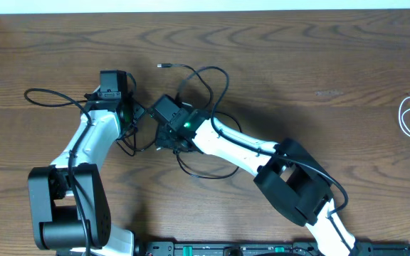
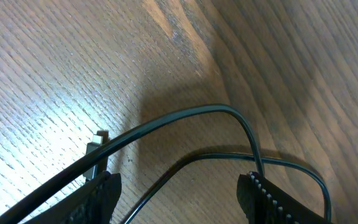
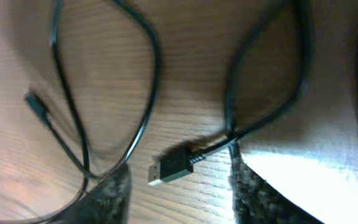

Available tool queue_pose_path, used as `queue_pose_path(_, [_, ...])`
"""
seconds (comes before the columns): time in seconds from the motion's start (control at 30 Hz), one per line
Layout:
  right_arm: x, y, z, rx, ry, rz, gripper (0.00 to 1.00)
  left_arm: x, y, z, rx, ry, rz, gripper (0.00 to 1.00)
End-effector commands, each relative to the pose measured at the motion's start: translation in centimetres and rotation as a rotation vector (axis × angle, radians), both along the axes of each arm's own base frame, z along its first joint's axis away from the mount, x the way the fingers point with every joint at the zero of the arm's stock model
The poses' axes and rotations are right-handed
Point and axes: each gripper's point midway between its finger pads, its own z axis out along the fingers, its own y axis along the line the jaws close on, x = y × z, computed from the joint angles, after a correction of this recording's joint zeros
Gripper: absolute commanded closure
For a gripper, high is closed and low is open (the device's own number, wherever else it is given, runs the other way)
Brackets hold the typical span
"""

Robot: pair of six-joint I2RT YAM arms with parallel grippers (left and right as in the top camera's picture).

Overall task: Untangle cables
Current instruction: 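Move the held black cable leftward next to the left gripper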

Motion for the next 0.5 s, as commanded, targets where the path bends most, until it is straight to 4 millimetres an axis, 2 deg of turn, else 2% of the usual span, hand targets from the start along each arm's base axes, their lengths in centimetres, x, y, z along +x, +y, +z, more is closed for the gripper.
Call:
queue_pose_path(0.0, [-1.0,-0.2,-1.4,0.015,0.125,-0.174,0.45,0.3,0.1,0.4,0.001,-0.011,0.006,0.35])
queue_pose_path(0.03, [-1.0,-0.2,-1.4,0.019,0.131,-0.185,0.47,0.3,0.1,0.4,0.001,-0.011,0.006,0.35])
queue_pose_path(0.13, [-1.2,0.1,-1.3,0.018,0.120,-0.180,0.67,0.3,0.1,0.4,0.001,-0.011,0.006,0.35])
queue_pose_path(0.2, [-1.4,0.4,-1.3,0.025,0.118,-0.173,0.72,0.3,0.1,0.4,0.001,-0.011,0.006,0.35])
queue_pose_path(0.27, [-1.4,1.0,-1.0,0.043,0.107,-0.165,0.72,0.3,0.1,0.4,0.001,-0.011,0.006,0.35])
queue_pose_path(0.33, [-1.4,1.3,-0.9,0.055,0.100,-0.161,0.88,0.3,0.1,0.4,0.001,-0.011,0.006,0.35])
queue_pose_path(0.47, [-1.0,1.1,-0.9,0.051,0.093,-0.167,0.99,0.3,0.1,0.4,0.001,-0.011,0.006,0.35])
